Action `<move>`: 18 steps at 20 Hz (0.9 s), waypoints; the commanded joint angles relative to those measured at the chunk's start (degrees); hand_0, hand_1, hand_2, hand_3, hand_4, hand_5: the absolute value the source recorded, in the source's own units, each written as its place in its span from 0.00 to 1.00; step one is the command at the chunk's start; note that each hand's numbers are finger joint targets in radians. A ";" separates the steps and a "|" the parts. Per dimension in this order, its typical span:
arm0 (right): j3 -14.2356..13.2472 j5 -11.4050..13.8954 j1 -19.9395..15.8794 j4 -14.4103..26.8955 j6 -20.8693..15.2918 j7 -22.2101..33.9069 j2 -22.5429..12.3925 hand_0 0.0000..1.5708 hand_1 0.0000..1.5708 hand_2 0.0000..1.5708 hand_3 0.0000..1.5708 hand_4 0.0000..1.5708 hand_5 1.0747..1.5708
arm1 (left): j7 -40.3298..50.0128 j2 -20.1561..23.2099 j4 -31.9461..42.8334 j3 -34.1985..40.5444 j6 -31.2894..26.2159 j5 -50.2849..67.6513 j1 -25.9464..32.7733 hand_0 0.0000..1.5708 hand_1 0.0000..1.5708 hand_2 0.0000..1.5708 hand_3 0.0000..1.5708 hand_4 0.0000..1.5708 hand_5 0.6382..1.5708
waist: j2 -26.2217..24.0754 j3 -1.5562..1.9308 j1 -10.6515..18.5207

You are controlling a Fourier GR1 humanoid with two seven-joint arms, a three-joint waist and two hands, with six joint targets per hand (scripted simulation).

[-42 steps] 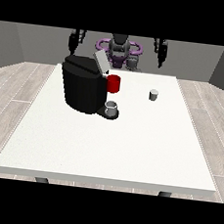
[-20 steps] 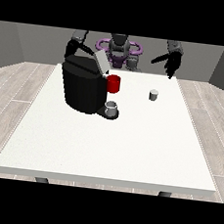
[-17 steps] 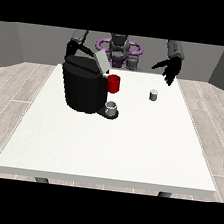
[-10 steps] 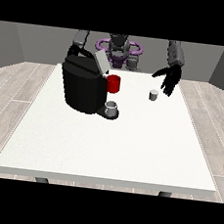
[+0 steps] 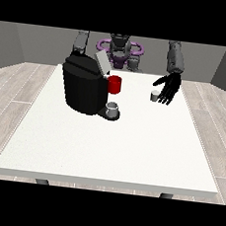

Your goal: Insert the coffee pod into the coffee machine and close the lid

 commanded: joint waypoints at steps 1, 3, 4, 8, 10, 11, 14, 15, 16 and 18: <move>2.54 2.31 -2.53 -1.63 -1.01 2.52 1.33 0.00 0.00 0.00 0.00 0.00 1.00 | -3.56 -1.47 5.92 0.35 7.89 -4.46 -3.36 0.60 0.60 0.62 0.42 0.00 1.00 | 2.49 -0.03 -1.53; 0.32 0.76 0.26 3.14 -0.38 0.25 0.76 0.00 0.00 0.00 0.00 0.00 1.00 | 0.33 -1.37 2.88 -2.73 5.40 -7.12 -2.36 0.53 0.53 0.58 0.48 0.19 1.00 | -2.62 0.03 0.33; -0.66 1.37 -0.95 5.19 -1.28 -1.05 0.37 0.00 0.00 0.00 0.00 0.00 1.00 | -2.82 -1.95 3.07 -3.20 7.23 -8.03 -2.38 0.57 0.57 0.61 0.52 0.24 1.00 | -0.82 0.02 1.45; 2.49 0.45 -2.79 5.02 -2.82 -2.80 1.57 0.00 0.00 0.00 0.00 0.00 1.00 | -0.58 -4.08 5.76 -5.97 10.78 -13.28 -5.25 0.60 0.60 0.66 0.55 0.27 1.00 | 1.07 0.03 0.01; 1.59 0.36 -1.58 2.17 0.54 1.49 1.00 0.00 0.00 0.00 0.00 0.00 1.00 | -3.49 -1.19 9.66 -5.83 10.16 -14.89 -3.17 0.52 0.52 0.61 0.51 0.23 1.00 | -1.50 0.00 -1.09; -0.06 -0.73 0.62 5.84 1.32 -4.21 0.15 0.00 0.00 0.00 0.00 0.00 1.00 | -3.00 0.19 8.20 -6.19 7.97 -15.13 -4.22 0.48 0.48 0.61 0.52 0.22 1.00 | -0.50 0.03 -1.11; -1.52 -1.80 -2.61 7.34 2.41 -2.89 -0.61 0.00 0.00 0.00 0.00 0.00 1.00 | -0.21 -2.72 10.11 -8.29 9.32 -18.69 -5.77 0.58 0.58 0.66 0.57 0.21 1.00 | 0.08 0.03 -1.07; 1.38 -0.10 -3.39 4.48 -0.57 -1.13 1.57 0.00 0.00 0.00 0.00 0.00 1.00 | -3.07 0.86 13.58 -6.28 9.44 -18.59 -7.43 0.56 0.56 0.64 0.52 0.18 1.00 | 1.92 0.00 -1.68; -0.96 -1.13 -1.44 7.19 0.42 -3.07 0.78 0.00 0.00 0.00 0.00 0.00 1.00 | -0.23 -0.24 12.09 -8.48 7.12 -20.03 -5.60 0.48 0.48 0.59 0.49 0.22 1.00 | -0.94 0.03 -0.90; -1.22 -0.85 -1.88 8.16 -0.29 -2.03 1.08 0.00 0.00 0.00 0.00 0.00 1.00 | 1.15 -3.17 12.88 -9.70 8.71 -22.16 -5.57 0.50 0.50 0.61 0.54 0.25 1.00 | -2.43 0.02 -0.33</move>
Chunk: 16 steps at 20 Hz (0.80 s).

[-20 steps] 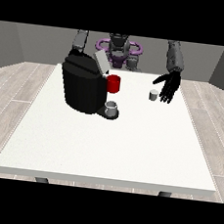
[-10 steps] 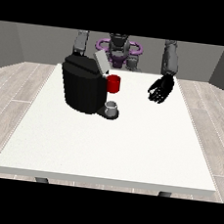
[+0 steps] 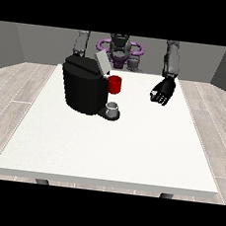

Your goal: Insert the coffee pod into the coffee machine and close the lid

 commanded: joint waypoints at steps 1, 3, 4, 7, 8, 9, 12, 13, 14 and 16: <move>-3.30 -2.01 -0.03 5.60 0.89 -2.86 -1.08 0.00 0.00 0.00 0.00 0.00 1.00 | 0.10 -0.49 0.84 -1.93 -2.33 -3.33 -0.79 0.46 0.46 0.61 0.54 0.25 1.00 | -1.54 -0.10 1.95; -0.28 2.77 -0.34 1.30 -2.79 2.89 -0.70 0.00 0.00 0.00 0.00 0.00 1.00 | -2.88 -0.74 5.09 -0.27 -0.44 -2.65 -0.20 0.50 0.50 0.62 0.55 0.25 1.00 | -1.60 -0.14 1.09; -1.70 2.46 1.29 5.97 -2.59 -1.84 -1.22 0.00 0.00 0.00 0.00 0.00 1.00 | 0.05 -1.92 2.43 -1.47 -3.81 -3.41 -1.38 0.55 0.55 0.65 0.59 0.26 1.00 | -3.50 -0.11 2.18; -1.45 2.22 1.34 3.95 -2.33 -2.50 -1.32 0.00 0.00 0.00 0.00 0.00 1.00 | -8.06 1.61 5.87 2.19 0.65 -2.28 -2.12 0.72 0.72 0.76 0.69 0.25 1.00 | -0.20 -0.14 0.79; -0.03 3.18 1.21 2.95 -1.82 1.96 -1.16 0.00 0.00 0.00 0.00 0.00 1.00 | -2.58 -2.80 7.11 1.17 0.73 -4.14 -2.67 0.73 0.73 0.80 0.74 0.30 1.00 | -3.31 -0.13 0.10; 0.72 4.04 0.94 3.59 -3.20 2.91 0.17 0.00 0.00 0.00 0.00 0.00 1.00 | -2.69 -4.00 5.05 0.42 -1.06 -3.47 -3.47 0.76 0.76 0.82 0.77 0.32 1.00 | -4.75 -0.13 0.67; -2.08 2.80 0.28 7.25 -3.27 -1.39 -1.23 0.00 0.00 0.00 0.00 0.00 1.00 | -6.33 -3.72 2.69 3.28 -4.93 1.19 -5.43 0.90 0.90 0.89 0.85 0.31 1.00 | -4.36 -0.11 2.87; -0.13 4.23 -0.73 4.18 -2.88 5.00 -1.29 0.00 0.00 0.00 0.00 0.00 1.00 | -6.62 -3.39 4.68 4.55 -6.34 2.32 -6.40 0.91 0.91 0.91 0.86 0.31 1.00 | -5.61 -0.14 1.02; -0.92 3.37 2.09 7.03 -2.13 0.77 -1.55 0.00 0.00 0.00 0.00 0.00 1.00 | -5.46 -4.12 3.44 4.32 -8.80 2.81 -6.46 0.92 0.92 0.91 0.87 0.33 1.00 | -6.61 -0.11 1.77; -3.07 3.00 0.04 10.94 -3.68 -1.78 -1.42 0.00 0.00 0.00 0.00 0.00 1.00 | -2.63 -6.60 1.19 2.99 -9.64 1.51 -7.26 0.92 0.92 0.91 0.86 0.34 1.00 | -6.85 -0.09 4.04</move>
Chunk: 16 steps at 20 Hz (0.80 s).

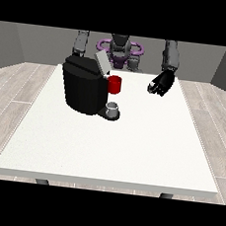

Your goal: Insert the coffee pod into the coffee machine and close the lid

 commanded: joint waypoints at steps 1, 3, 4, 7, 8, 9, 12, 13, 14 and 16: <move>-2.43 -1.39 0.07 3.98 1.92 -1.02 -2.25 0.00 0.00 0.00 0.00 0.00 1.00 | 3.12 -1.30 -2.28 0.43 -7.02 1.43 -3.30 0.90 0.90 0.90 0.85 0.33 1.00 | -3.11 0.03 1.12; -1.42 -0.47 -1.27 4.28 -0.22 -2.88 0.08 0.00 0.00 0.00 0.00 0.00 1.00 | 1.94 0.46 -2.57 1.01 -8.64 1.18 -5.87 0.89 0.89 0.89 0.84 0.32 1.00 | -1.55 0.02 0.85; -0.31 -0.36 1.34 2.06 0.79 1.22 0.02 0.00 0.00 0.00 0.00 0.00 1.00 | 1.88 -2.94 -3.00 -0.82 -8.21 0.72 -0.40 0.88 0.88 0.88 0.84 0.31 1.00 | -6.28 0.00 1.33; -2.08 -1.31 -0.44 4.71 1.37 -0.08 -1.07 0.00 0.00 0.00 0.00 0.00 1.00 | 6.90 -2.63 -5.09 0.38 -14.11 1.95 -7.80 0.90 0.90 0.89 0.85 0.34 1.00 | -6.41 0.03 0.90; -1.23 -0.85 0.23 4.74 1.17 -0.50 -0.30 0.00 0.00 0.00 0.00 0.00 1.00 | 5.96 -1.42 -5.38 1.00 -16.22 2.76 -9.29 0.91 0.91 0.89 0.85 0.35 1.00 | -6.71 0.02 0.69; -2.24 -2.16 0.89 4.07 2.11 -0.97 -0.98 0.00 0.00 0.00 0.00 0.00 1.00 | 7.42 -3.18 -5.96 0.60 -15.90 2.56 -8.20 0.89 0.89 0.89 0.85 0.38 1.00 | -7.98 0.02 0.37; 0.78 -0.85 0.08 1.54 1.31 -0.85 1.89 0.00 0.00 0.00 0.00 0.00 1.00 | 10.56 -2.37 -4.82 2.27 -15.55 1.84 -12.60 0.85 0.85 0.86 0.84 0.38 1.00 | -6.09 0.01 -2.81; 0.04 -1.06 -1.24 0.55 1.05 0.67 1.23 0.00 0.00 0.00 0.00 0.00 1.00 | 7.66 -0.72 -4.64 3.22 -14.52 1.72 -12.14 0.85 0.85 0.86 0.84 0.38 1.00 | -4.03 0.00 -2.60; 4.12 -2.53 0.12 -0.95 0.22 0.27 2.05 0.00 0.00 0.00 0.00 0.00 1.00 | 11.72 -2.65 -3.79 3.22 -15.58 1.99 -14.26 0.85 0.85 0.86 0.84 0.38 1.00 | -5.99 0.01 -4.24; -1.16 -2.64 -1.97 2.42 1.77 -3.91 0.11 0.00 0.00 0.00 0.00 0.00 1.00 | 10.05 -3.34 -6.75 1.73 -15.83 1.11 -15.43 0.85 0.85 0.86 0.84 0.38 1.00 | -3.06 0.02 -2.27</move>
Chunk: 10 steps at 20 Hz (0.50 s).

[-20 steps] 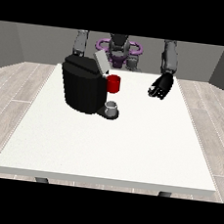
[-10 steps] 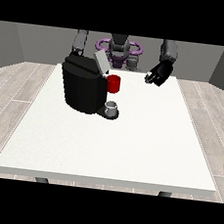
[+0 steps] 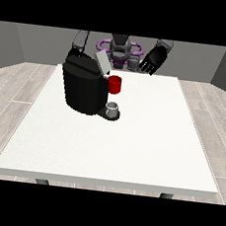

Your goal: Insert the coffee pod into the coffee machine and close the lid

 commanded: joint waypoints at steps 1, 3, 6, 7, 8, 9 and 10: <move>1.68 0.30 0.41 -3.11 1.32 -0.07 0.14 0.00 0.00 0.00 0.00 0.00 1.00 | -0.02 2.49 0.94 2.75 -2.60 1.25 -4.80 0.85 0.85 0.87 0.86 0.36 1.00 | 0.69 -0.02 -3.93; 1.43 1.68 -3.51 -3.34 -1.33 2.76 0.71 0.00 0.00 0.00 0.00 0.00 1.00 | 4.46 -0.79 1.58 5.10 -2.35 3.28 -7.82 0.88 0.88 0.89 0.88 0.33 1.00 | 1.76 -0.02 -3.92; -0.43 0.41 -2.53 -1.73 -0.58 0.84 -0.44 0.00 0.00 0.00 0.00 0.00 1.00 | 7.27 -0.90 0.67 5.70 -4.49 3.75 -11.19 0.78 0.78 0.81 0.82 0.32 1.00 | 2.07 0.00 -3.44; -3.56 -2.62 -2.01 -0.45 2.92 -1.76 -3.71 0.00 0.00 0.00 0.00 0.00 1.00 | 8.37 -0.48 0.03 5.93 -5.24 3.88 -12.02 0.79 0.79 0.81 0.81 0.32 1.00 | 2.27 0.02 -3.28; -0.77 -0.22 -3.83 -2.37 0.12 1.19 -0.78 0.00 0.00 0.00 0.00 0.00 1.00 | 9.46 -0.88 1.47 6.92 -4.87 4.27 -13.69 0.76 0.76 0.79 0.80 0.31 1.00 | 3.09 0.00 -4.49; -0.82 0.73 -3.46 -0.88 -1.67 -1.72 -0.07 0.00 0.00 0.00 0.00 0.00 1.00 | 9.31 0.04 1.10 8.21 -5.00 5.18 -15.11 0.76 0.76 0.79 0.80 0.31 1.00 | 4.78 0.01 -3.58; -1.83 -0.94 -5.91 -4.28 2.09 2.55 -3.44 0.00 0.00 0.00 0.00 0.00 1.00 | 8.69 -0.49 2.18 7.47 -2.33 3.84 -13.67 0.81 0.81 0.82 0.81 0.31 1.00 | 5.02 -0.02 -6.38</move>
